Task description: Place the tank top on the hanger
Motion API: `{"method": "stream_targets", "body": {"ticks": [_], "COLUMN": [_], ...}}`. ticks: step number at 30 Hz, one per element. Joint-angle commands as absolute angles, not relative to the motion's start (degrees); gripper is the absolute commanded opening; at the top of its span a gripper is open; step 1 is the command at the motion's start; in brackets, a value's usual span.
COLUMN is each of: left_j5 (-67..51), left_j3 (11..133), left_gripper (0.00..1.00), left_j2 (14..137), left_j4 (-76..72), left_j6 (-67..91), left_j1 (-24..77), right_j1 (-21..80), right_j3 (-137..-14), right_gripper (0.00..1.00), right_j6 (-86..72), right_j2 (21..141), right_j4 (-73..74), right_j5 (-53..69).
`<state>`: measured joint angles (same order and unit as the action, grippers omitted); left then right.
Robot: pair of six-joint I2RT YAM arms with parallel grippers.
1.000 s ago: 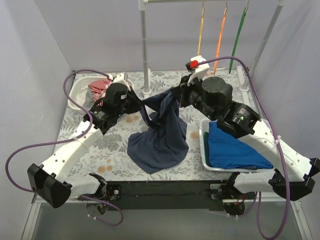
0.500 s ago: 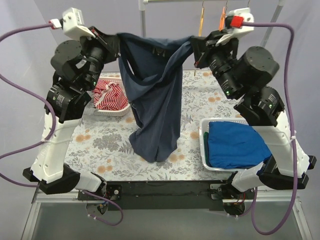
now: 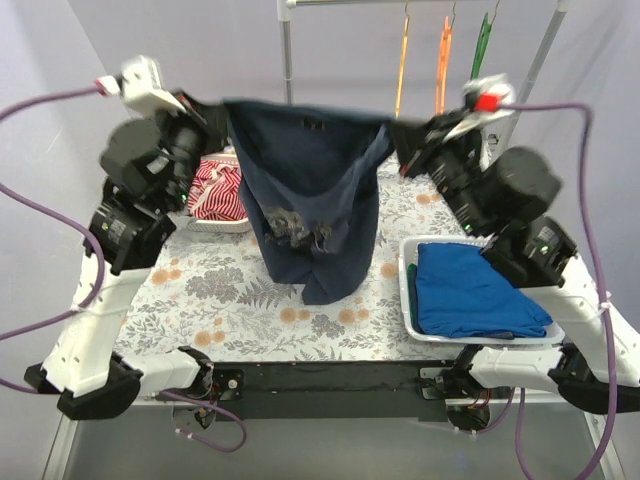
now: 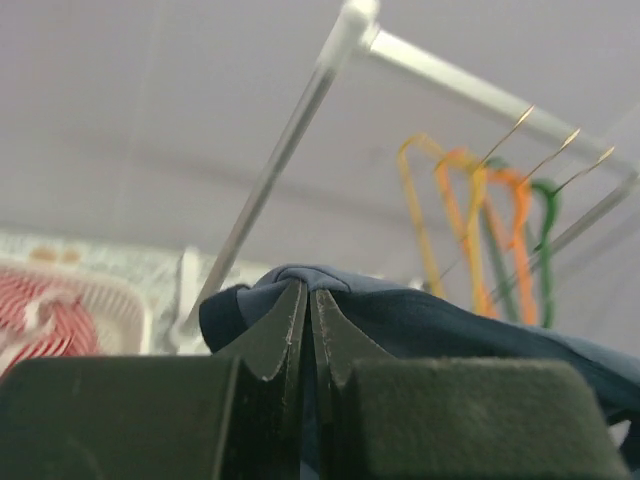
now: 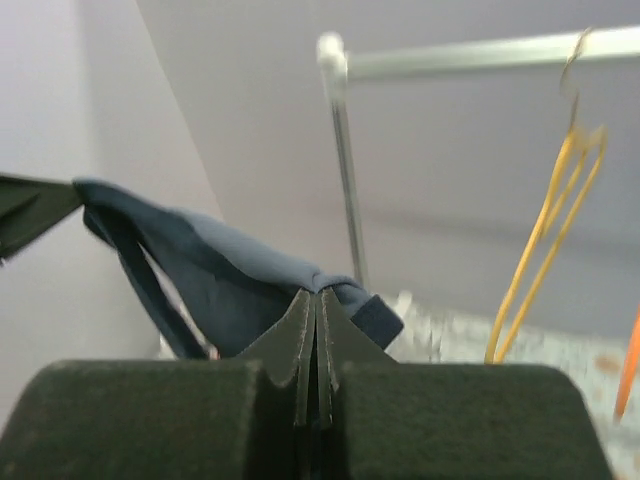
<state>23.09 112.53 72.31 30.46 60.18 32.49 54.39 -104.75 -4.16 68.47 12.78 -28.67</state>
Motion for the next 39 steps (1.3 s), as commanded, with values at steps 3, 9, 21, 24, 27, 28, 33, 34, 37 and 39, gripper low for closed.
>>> {"method": "stream_targets", "body": {"ticks": [3, 9, 21, 24, 27, 28, 33, 34, 37, 39], "left_j5": [22.0, 8.6, 10.0, 11.6, 12.0, 11.9, 9.6, 8.8, 7.1, 6.8], "left_j3": [77.3, 48.3, 53.0, 54.8, 56.1, 56.2, 57.3, 58.3, 60.6, 61.7], "left_gripper": [0.00, 0.00, 0.29, 0.53, 0.61, 0.61, 0.63, 0.63, 0.63, 0.63], "left_j2": [59.8, 58.4, 65.7, 65.2, 64.6, 63.7, 61.4, 61.3, 61.8, 62.0], "left_j4": [35.2, 30.4, 32.6, 34.4, 36.1, 36.5, 36.3, 36.0, 35.9, 36.3], "left_j6": [69.4, 81.4, 77.9, 76.6, 76.0, 76.3, 77.3, 77.3, 77.6, 77.3], "left_j1": [32.5, 32.5, 32.3, 32.3, 32.3, 32.3, 32.1, 32.1, 32.1, 32.1], "right_j1": [54.2, 54.1, 54.1, 54.1, 54.1, 54.1, 54.1, 54.1, 54.1, 54.1], "right_j3": [-68.1, -42.7, -48.3, -50.6, -52.9, -53.4, -61.2, -63.8, -74.6, -80.7], "right_gripper": [0.01, 0.06, 0.54, 0.59, 0.60, 0.60, 0.60, 0.60, 0.56, 0.56], "right_j6": [-23.4, -33.3, -28.8, -27.3, -26.9, -26.9, -25.0, -24.2, -20.3, -17.1], "right_j2": [57.1, 55.2, 58.2, 56.9, 54.8, 53.6, 51.4, 52.3, 55.6, 57.7], "right_j4": [20.9, 22.0, 23.9, 24.5, 24.4, 24.5, 22.9, 23.5, 25.8, 27.5], "right_j5": [-26.1, -17.2, -13.7, -11.6, -10.5, -10.2, -12.3, -14.6, -18.3, -19.9]}}
